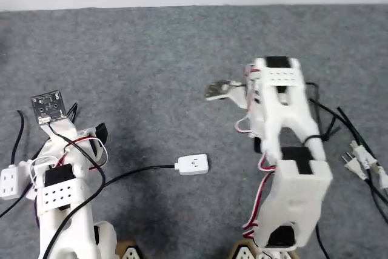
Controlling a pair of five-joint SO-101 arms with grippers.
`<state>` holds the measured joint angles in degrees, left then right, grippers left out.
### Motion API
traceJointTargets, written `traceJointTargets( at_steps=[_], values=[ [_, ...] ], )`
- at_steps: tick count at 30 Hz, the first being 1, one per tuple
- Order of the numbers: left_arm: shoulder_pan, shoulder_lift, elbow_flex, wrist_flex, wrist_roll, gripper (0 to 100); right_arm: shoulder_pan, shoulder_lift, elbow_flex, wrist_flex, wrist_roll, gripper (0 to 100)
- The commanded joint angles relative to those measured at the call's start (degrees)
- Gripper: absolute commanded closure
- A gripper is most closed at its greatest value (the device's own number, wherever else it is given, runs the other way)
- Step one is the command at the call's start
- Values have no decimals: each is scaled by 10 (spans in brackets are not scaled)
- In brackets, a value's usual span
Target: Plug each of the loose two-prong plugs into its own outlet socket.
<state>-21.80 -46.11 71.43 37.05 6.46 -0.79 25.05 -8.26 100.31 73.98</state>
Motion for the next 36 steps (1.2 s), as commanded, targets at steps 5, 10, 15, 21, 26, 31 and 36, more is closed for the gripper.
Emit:
traceJointTargets(
  at_steps=[5,10,15,21,26,31,36],
  values=[
    [6,-10,0,-14,2,739,113,-31,58,1,74,991],
    [6,-8,0,-16,2,739,163,4,138,-100,98,991],
    [22,-8,0,-16,2,739,153,36,156,-149,95,991],
    [25,-11,6,-17,2,739,124,36,118,-155,94,991],
    [25,-11,6,-17,2,739,65,36,84,-156,62,991],
    [25,-11,6,-17,2,739,6,36,67,-230,-23,991],
    [24,-11,6,-16,2,739,-20,29,64,-222,-35,991]
  ],
)
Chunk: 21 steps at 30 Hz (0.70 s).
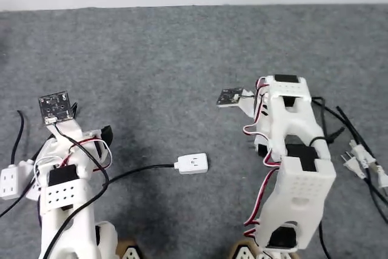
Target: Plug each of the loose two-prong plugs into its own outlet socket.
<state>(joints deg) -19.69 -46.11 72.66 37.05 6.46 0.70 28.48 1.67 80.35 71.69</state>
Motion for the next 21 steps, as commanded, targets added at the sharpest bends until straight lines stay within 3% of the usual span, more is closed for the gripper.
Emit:
traceJointTargets(
  at_steps=[1,10,15,21],
  values=[
    [3,-11,-7,-16,2,739,-37,-7,-37,-7,-12,991],
    [4,-11,-7,-16,2,739,-44,-129,-80,227,-17,990],
    [55,-11,-7,-13,3,739,-42,-246,-18,217,-113,990],
    [218,-30,-44,93,2,739,-38,-350,125,105,-193,990]
  ],
)
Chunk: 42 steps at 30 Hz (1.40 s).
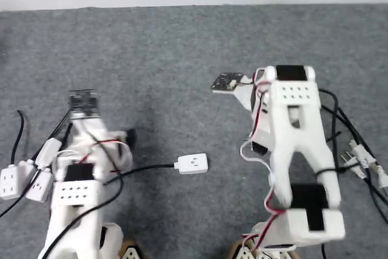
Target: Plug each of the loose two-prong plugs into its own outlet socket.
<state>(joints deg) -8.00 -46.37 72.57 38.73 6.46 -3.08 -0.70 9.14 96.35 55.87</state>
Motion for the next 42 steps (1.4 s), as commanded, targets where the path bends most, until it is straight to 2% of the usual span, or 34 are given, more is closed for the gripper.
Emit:
traceJointTargets(
  at_steps=[1,4,8,13,15,19,24,27,31,35,42],
  values=[
    [125,-37,-55,105,2,738,0,-72,83,-80,-47,990],
    [196,-67,-84,168,-22,736,-6,-107,189,-184,-107,990],
    [261,-98,-87,172,-88,736,5,-145,298,-330,-210,990],
    [288,-117,-85,175,-193,736,48,-156,383,-489,-363,990],
    [300,-117,-85,187,-221,736,65,-145,411,-551,-398,990],
    [356,-116,-85,216,-295,736,103,-114,424,-613,-404,989],
    [414,-115,-87,241,-396,736,111,-97,411,-619,-405,988],
    [423,-115,-87,239,-434,738,111,-97,410,-620,-405,989],
    [419,-93,-89,209,-458,739,111,-95,410,-627,-405,989],
    [419,14,-149,201,-461,739,109,-95,410,-626,-405,985],
    [424,251,-269,202,-461,737,110,-96,413,-626,-405,821]
  ],
)
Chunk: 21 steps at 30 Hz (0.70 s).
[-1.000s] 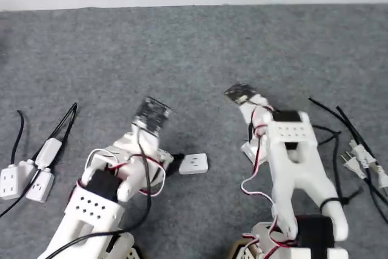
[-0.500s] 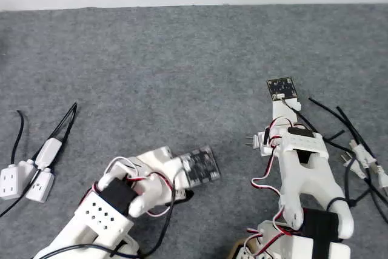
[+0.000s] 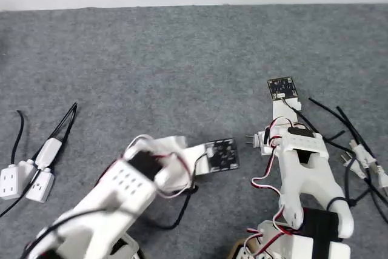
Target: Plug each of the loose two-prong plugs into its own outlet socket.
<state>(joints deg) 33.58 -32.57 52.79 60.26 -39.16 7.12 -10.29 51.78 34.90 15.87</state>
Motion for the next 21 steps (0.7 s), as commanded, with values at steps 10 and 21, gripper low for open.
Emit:
traceJointTargets(
  at_steps=[10,21],
  values=[
    [9,273,-160,-17,-18,738,9,-2,-13,-12,-4,854],
    [-21,359,-205,-31,-40,739,19,-5,-13,-12,-3,854]
  ],
)
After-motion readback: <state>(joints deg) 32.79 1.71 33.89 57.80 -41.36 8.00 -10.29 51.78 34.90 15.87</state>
